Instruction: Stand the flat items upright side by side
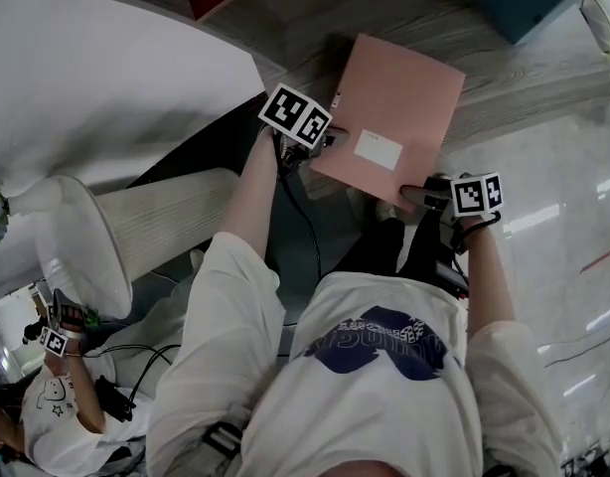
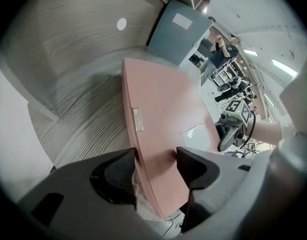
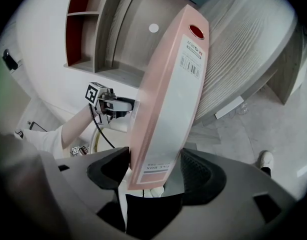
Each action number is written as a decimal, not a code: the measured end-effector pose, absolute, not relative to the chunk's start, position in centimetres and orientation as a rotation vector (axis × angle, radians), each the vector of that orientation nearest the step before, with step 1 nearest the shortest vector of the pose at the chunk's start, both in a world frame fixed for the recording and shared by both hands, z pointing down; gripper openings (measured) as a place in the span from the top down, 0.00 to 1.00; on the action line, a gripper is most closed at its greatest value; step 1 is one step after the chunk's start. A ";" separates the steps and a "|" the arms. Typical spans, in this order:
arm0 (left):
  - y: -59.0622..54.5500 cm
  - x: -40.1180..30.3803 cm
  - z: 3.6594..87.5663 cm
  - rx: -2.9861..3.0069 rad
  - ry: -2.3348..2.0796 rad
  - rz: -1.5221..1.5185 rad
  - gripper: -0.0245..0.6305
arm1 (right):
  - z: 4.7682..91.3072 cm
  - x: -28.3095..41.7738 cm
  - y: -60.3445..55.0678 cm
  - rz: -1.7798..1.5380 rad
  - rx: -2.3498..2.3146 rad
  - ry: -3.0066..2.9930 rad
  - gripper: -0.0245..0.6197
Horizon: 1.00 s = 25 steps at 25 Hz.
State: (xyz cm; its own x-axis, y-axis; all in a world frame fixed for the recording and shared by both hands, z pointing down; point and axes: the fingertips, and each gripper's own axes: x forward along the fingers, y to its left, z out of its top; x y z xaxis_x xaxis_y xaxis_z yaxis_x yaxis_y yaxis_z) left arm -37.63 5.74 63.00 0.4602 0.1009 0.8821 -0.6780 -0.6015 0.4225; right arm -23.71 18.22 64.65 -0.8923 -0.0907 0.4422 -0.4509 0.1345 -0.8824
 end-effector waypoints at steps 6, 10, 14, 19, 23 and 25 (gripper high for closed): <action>5.8 -37.8 62.8 1.947 -0.524 1.161 0.55 | 64.4 -23.6 17.9 1.702 0.570 -2.140 0.46; 5.6 -37.7 62.3 1.988 -0.548 1.124 0.55 | 63.8 -23.2 17.4 1.584 0.622 -2.160 0.45; 4.5 -36.7 61.2 2.038 -0.565 1.112 0.55 | 62.8 -22.3 16.4 1.455 0.709 -2.189 0.45; 3.3 -35.9 59.9 2.097 -0.572 1.123 0.55 | 61.6 -21.5 15.4 1.276 0.825 -2.219 0.44; 2.3 -34.8 59.1 2.130 -0.591 1.136 0.55 | 60.7 -20.2 14.2 1.114 0.923 -2.261 0.44; 2.2 -34.6 58.6 2.150 -0.603 1.134 0.55 | 60.2 -20.0 14.1 1.039 0.978 -2.274 0.44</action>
State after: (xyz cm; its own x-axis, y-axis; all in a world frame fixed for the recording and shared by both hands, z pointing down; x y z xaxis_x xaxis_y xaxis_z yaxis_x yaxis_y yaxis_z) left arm -34.57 2.19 58.57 0.5255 -0.1035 0.8445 -0.6423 -0.6992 0.3140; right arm -20.02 14.12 60.19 -0.6453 -0.4148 0.6414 -0.7565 0.4636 -0.4613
